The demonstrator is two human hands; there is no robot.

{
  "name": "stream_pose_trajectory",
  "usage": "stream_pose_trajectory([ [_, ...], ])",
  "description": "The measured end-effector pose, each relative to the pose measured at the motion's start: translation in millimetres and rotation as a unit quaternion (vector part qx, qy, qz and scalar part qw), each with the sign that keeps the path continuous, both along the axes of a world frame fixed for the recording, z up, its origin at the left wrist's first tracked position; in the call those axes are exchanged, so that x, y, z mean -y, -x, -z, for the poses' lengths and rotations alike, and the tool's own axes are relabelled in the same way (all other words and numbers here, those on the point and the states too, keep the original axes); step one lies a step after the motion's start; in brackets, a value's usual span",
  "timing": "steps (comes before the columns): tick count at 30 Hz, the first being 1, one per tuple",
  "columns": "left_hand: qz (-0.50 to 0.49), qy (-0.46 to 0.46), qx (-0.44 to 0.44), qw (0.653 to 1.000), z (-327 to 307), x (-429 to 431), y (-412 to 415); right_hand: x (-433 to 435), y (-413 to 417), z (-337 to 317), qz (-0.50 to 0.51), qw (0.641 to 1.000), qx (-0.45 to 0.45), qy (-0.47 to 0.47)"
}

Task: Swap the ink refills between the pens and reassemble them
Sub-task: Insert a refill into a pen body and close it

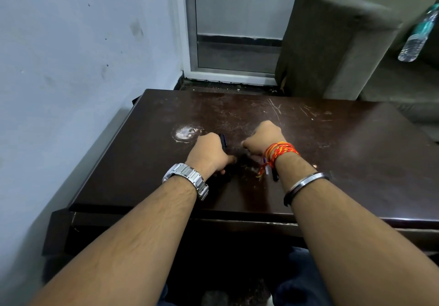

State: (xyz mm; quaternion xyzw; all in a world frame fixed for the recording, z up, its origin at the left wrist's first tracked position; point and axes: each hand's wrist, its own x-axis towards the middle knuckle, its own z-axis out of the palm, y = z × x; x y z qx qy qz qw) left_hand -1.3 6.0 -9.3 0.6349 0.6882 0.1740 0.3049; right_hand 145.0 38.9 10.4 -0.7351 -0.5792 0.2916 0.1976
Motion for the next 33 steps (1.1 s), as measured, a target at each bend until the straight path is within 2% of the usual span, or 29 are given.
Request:
stream_pose_trajectory([
  [5,0.006,-0.003,0.012,1.0,-4.2,0.4,-1.6,1.1,12.0,1.9,-0.019,0.997,-0.073,0.022],
  [9,0.015,-0.049,0.024,0.998,-11.5,-3.6,1.1,-3.5,16.7,4.5,0.003,0.992,-0.125,-0.036],
  [12,-0.008,-0.058,0.036,0.998,-12.9,-3.5,3.4,-5.1,21.2,3.0,0.014,0.973,-0.224,-0.055],
  [14,-0.03,-0.052,0.087,0.994,-12.7,-1.9,3.8,-3.2,25.3,0.9,0.01,0.961,-0.273,-0.047],
  [17,-0.064,-0.058,0.18,0.98,-13.6,-2.6,1.2,0.8,30.7,-3.7,-0.004,0.959,-0.28,-0.052],
  [21,-0.095,-0.058,0.258,0.96,-12.9,-8.4,-0.7,0.4,35.3,-7.3,0.001,0.941,-0.332,-0.065],
  [25,-0.086,-0.063,0.283,0.953,-14.4,-7.3,-6.3,-1.2,39.3,-8.6,0.011,0.927,-0.367,-0.073],
  [33,-0.107,-0.088,0.31,0.941,-26.3,-7.0,-17.8,-3.7,38.2,-12.2,0.06,0.89,-0.424,-0.154],
])
